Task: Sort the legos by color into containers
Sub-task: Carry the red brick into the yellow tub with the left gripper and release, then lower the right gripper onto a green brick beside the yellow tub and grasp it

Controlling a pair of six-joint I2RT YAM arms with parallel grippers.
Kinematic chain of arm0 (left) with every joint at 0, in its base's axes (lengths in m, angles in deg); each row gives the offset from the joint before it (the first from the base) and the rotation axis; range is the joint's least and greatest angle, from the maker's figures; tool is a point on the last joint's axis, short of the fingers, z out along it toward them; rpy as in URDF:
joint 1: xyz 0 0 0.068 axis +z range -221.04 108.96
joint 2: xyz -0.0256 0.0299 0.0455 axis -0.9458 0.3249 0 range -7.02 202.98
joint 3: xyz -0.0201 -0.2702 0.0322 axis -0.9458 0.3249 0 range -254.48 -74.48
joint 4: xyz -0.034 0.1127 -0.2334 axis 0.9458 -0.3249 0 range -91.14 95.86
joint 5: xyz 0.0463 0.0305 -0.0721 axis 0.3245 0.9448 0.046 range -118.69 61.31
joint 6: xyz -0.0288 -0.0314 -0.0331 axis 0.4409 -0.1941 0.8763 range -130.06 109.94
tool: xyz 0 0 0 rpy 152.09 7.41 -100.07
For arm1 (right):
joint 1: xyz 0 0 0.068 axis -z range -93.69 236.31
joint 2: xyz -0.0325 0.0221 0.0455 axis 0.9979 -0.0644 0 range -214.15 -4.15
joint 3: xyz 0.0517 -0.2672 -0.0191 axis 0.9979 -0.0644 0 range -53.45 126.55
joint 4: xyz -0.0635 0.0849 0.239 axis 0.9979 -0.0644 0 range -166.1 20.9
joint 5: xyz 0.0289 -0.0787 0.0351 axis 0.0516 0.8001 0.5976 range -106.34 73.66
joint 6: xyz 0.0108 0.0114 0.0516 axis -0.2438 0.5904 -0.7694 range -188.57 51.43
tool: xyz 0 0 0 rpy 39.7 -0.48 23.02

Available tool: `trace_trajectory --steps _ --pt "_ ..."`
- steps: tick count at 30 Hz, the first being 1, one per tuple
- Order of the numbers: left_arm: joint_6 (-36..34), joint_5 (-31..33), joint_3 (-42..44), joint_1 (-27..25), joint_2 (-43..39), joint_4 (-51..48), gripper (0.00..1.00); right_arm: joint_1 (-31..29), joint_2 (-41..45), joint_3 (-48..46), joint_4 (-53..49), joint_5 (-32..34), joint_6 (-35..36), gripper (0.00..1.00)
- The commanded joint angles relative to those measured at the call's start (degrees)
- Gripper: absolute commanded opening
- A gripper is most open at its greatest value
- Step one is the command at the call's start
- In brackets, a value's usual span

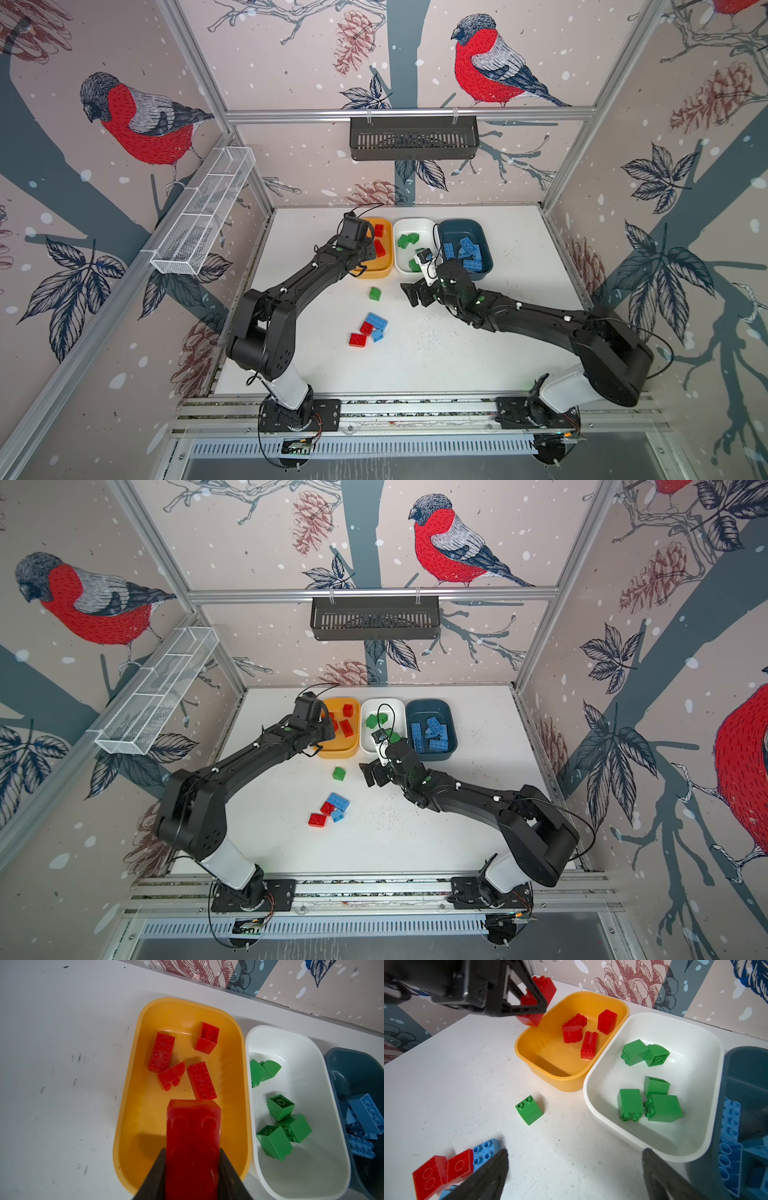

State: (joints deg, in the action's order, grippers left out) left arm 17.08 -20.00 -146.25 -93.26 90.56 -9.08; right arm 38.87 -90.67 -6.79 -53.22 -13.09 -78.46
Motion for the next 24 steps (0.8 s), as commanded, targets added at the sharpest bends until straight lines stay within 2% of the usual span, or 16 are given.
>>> trace_trajectory --steps 1,9,10,15,24 --pt "-2.2 2.2 -3.7 0.2 3.8 -5.8 0.25 -0.5 -0.7 0.8 0.9 -0.3 1.7 0.99" --pt "-2.7 -1.9 -9.3 0.4 12.3 -7.5 0.3 -2.2 -3.4 2.4 0.5 -2.8 3.9 1.0" --pt "-2.6 -2.3 -10.2 0.6 13.2 -8.1 0.33 -2.3 -3.8 2.8 0.2 -3.8 4.1 0.99" --pt "-2.2 -3.8 -10.9 0.9 13.3 -7.9 0.6 -3.0 -6.1 4.0 0.0 -7.5 5.4 0.98" --pt "1.0 -8.0 -4.0 3.9 4.2 -3.0 0.78 -3.5 -13.7 8.2 -0.5 -12.5 11.6 0.88"
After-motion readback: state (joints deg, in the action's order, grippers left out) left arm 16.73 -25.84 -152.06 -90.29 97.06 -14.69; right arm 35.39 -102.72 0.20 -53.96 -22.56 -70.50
